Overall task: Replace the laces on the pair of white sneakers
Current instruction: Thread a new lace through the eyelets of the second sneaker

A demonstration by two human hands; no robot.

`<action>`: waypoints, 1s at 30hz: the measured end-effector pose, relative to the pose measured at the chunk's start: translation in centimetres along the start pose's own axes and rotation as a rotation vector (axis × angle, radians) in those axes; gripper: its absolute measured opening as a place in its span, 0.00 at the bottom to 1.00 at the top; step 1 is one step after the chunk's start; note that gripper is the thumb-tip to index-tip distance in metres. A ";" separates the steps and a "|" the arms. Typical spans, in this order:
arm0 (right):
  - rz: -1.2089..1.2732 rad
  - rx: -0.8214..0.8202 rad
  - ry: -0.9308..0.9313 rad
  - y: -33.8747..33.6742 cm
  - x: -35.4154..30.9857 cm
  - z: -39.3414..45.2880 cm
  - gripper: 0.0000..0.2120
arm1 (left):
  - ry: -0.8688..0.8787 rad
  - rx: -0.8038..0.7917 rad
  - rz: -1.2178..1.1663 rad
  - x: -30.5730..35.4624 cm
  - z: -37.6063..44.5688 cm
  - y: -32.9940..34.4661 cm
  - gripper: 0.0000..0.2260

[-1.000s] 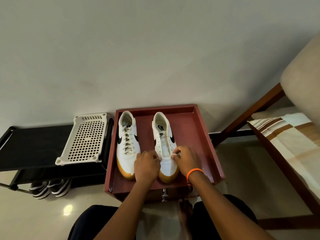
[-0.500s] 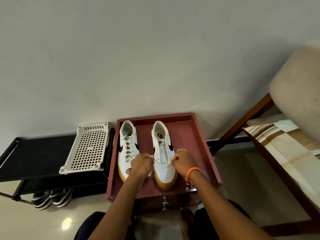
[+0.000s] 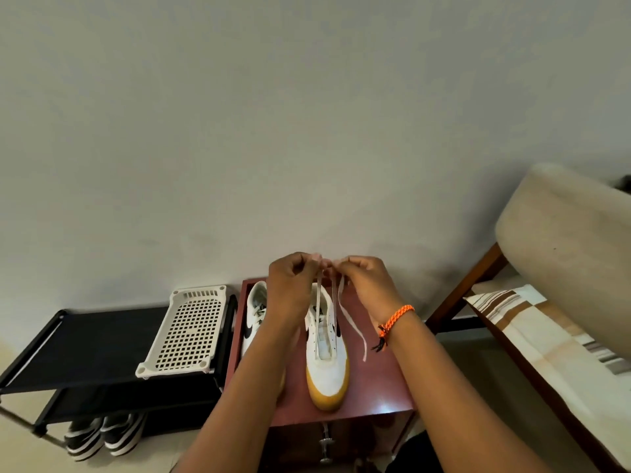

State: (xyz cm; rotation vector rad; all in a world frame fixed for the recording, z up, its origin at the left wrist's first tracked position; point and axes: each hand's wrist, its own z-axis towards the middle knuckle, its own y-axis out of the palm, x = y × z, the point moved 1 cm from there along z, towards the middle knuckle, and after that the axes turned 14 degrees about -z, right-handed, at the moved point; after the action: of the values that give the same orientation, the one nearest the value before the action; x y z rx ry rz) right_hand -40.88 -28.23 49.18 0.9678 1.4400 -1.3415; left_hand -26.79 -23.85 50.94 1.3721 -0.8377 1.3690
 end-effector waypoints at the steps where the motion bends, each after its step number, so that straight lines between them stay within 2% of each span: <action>1: 0.005 0.020 -0.034 -0.2 -1.4 -0.2 0.12 | 0.032 0.001 -0.002 1.0 -0.1 0.2 0.12; 6: 0.005 0.109 -0.186 -1.2 -7.0 -1.1 0.12 | 0.142 0.013 -0.026 5.9 -0.3 0.8 0.10; 20: 0.078 0.322 -0.454 -3.0 -18.0 -3.0 0.09 | 0.340 0.026 -0.141 16.9 0.2 2.9 0.06; 24: 0.075 0.365 -0.527 -2.8 -19.0 -3.2 0.04 | 0.343 0.022 -0.180 18.7 0.1 3.3 0.09; 30: 0.061 0.456 -0.623 -2.4 -19.2 -3.6 0.05 | 0.402 0.050 -0.164 19.5 -0.2 3.3 0.08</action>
State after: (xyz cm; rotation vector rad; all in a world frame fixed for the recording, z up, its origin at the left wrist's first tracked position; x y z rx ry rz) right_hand -38.24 -24.13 68.26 0.7577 0.6439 -1.7661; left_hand -27.55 -21.39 70.60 1.1210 -0.4175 1.4761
